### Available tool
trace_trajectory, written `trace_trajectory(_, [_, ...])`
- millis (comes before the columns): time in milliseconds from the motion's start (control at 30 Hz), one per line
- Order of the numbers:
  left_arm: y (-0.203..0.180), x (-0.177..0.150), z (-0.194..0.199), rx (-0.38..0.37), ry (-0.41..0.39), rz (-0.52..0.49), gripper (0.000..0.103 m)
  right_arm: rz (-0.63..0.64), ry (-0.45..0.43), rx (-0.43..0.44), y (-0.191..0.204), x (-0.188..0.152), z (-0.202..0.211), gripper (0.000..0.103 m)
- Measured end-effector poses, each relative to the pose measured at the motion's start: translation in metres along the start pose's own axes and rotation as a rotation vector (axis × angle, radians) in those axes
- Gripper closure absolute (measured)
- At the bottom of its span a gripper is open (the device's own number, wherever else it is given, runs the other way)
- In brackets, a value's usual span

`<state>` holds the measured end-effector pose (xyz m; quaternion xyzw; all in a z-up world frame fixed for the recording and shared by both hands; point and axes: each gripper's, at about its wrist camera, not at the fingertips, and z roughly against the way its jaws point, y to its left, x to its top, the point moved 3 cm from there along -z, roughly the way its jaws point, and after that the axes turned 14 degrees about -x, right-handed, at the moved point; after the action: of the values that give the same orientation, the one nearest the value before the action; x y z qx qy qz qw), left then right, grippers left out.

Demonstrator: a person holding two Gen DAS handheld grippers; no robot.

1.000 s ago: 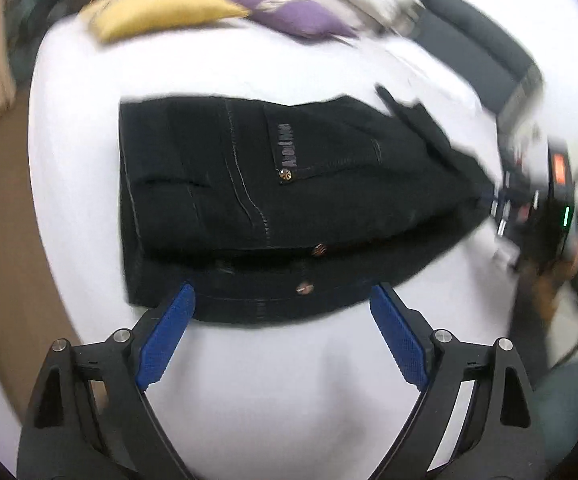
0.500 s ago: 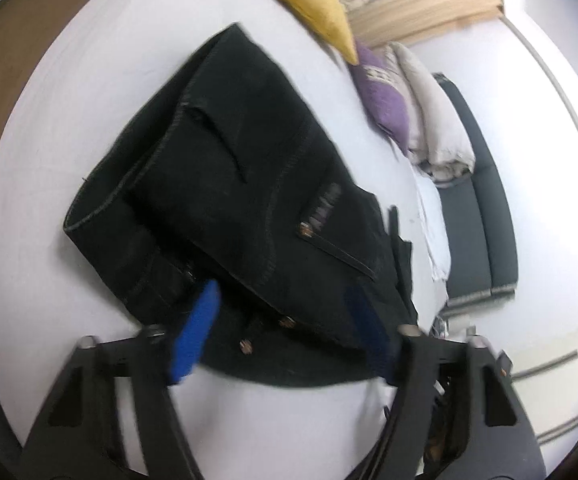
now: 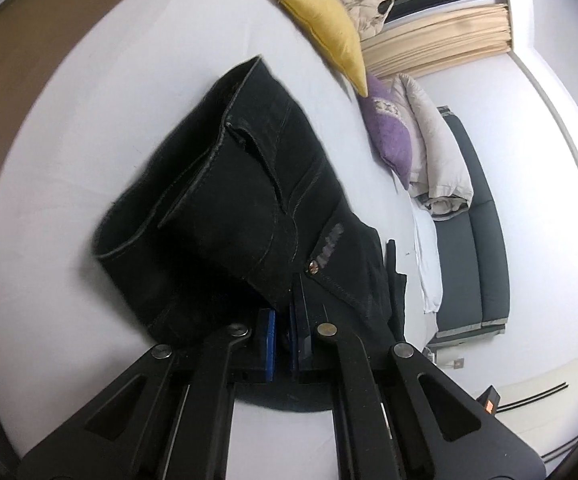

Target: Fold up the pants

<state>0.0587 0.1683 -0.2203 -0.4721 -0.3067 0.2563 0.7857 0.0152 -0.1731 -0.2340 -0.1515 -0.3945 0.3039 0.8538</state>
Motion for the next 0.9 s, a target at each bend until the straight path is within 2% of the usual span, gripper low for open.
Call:
trace_trajectory(67, [-0.008,0.005,0.002,0.016,0.009,-0.015,0.100,0.024,-0.004,-0.006,0.005,-0.001,0.002,0.097])
trace_trajectory(267, [0.010,-0.001,0.004,0.078,0.049,-0.018,0.100,0.164,0.005,-0.047,0.031,-0.011,0.000,0.097])
trace_trajectory(400, [0.023,-0.001,0.007,0.087,0.062,-0.033,0.099,0.222,0.027,-0.067,0.046,-0.023,-0.007,0.097])
trace_trajectory(600, [0.026,-0.006,0.024,0.109,0.078,-0.078,0.099,0.216,0.024,-0.069,0.045,-0.024,-0.006,0.097])
trace_trajectory(700, [0.040,-0.012,0.023,0.106,0.076,-0.085,0.096,0.241,0.027,-0.081,0.053,-0.028,-0.012,0.096])
trace_trajectory(833, [0.054,-0.010,0.028,0.028,0.075,-0.009,0.094,0.255,0.011,-0.112,0.060,-0.032,-0.014,0.094])
trace_trajectory(900, [0.056,-0.010,0.037,0.019,0.097,-0.009,0.093,0.270,-0.008,-0.130,0.060,-0.033,-0.011,0.093])
